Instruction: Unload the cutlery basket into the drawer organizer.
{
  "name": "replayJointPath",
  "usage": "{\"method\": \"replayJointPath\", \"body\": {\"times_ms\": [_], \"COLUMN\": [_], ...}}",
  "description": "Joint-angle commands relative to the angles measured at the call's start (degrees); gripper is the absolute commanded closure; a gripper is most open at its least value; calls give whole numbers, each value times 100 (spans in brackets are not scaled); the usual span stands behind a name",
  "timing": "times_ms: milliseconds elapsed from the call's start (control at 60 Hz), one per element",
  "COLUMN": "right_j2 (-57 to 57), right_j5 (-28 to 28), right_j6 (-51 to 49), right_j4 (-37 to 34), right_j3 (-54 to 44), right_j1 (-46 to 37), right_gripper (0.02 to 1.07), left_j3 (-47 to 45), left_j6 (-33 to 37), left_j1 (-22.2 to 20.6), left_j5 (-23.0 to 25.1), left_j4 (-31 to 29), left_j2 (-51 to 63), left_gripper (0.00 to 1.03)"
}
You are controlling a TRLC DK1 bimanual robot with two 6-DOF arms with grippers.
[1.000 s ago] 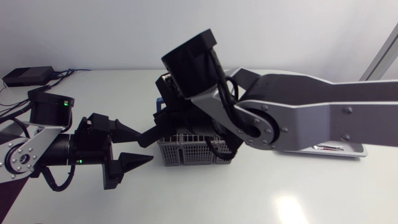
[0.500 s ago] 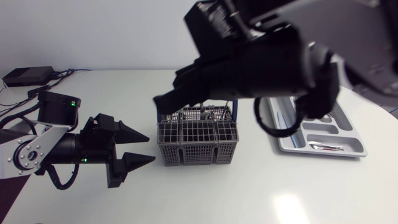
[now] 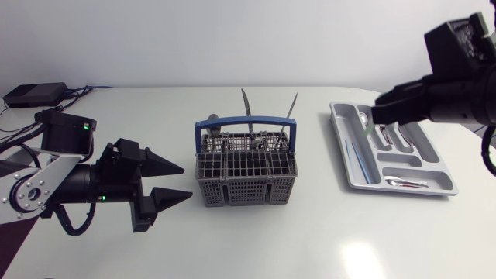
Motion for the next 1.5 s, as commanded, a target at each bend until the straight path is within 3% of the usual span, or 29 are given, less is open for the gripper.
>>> {"method": "replayJointPath", "body": {"times_ms": [0,133,317,683,933,1033,1267,1483], "right_j2": [-36,166,940,2917,3770,3990,3638,2285], "right_j5": [-99,-372,-380,428,692,780,788,621], "right_j6": [-436,-946,-1570,-2273,-2352,-2343,-2282,-2018], "right_j4": [6,384,1429,3425,3785,3820,3706,2809], "right_j3": [-457,-976,-1494,-1749,-1732,-1732,-1732,-1538], "right_j1": [-662,-1813,-2841,-3421,-3501,-3457,-3237,-2718], "right_gripper": [101,101,101,101,100,90,52,43], "left_j3": [141,158,202,176,158,150,150,176], "left_j6": [-69,-69,-69,-52,-43,-43,-52,-104], "left_j1": [-33,-42,-42,-7,-7,-7,-7,-33], "left_j5": [19,2,-16,-51,-51,-51,-51,-51], "left_j4": [-41,-76,-146,-181,-181,-181,-225,-339], "left_j2": [-40,-49,-102,-172,-172,-172,-234,-409], "left_gripper": [11,11,11,11,11,11,11,11]}}
